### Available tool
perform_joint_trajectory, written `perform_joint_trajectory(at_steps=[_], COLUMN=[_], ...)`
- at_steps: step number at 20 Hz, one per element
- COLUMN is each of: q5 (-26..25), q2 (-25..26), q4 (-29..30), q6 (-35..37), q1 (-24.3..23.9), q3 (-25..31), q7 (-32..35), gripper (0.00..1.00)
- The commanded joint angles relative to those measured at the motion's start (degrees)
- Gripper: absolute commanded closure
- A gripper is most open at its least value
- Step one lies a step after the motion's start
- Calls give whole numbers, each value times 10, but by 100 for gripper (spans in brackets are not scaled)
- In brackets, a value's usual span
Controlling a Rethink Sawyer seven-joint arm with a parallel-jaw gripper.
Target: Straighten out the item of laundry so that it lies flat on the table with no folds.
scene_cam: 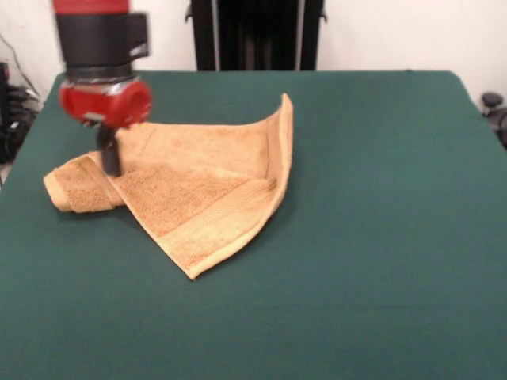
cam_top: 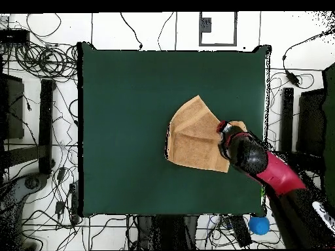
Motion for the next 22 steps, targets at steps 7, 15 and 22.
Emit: perform_joint_trajectory(at_steps=[7,15,22], q5=[-65,-58,-50], q2=[151,142,128], q4=[-112,-124,-121], q6=[-239,-229,-204], q1=[37,44,54], q3=[28,27,32], q7=[86,77,80], gripper=[100,100,100])
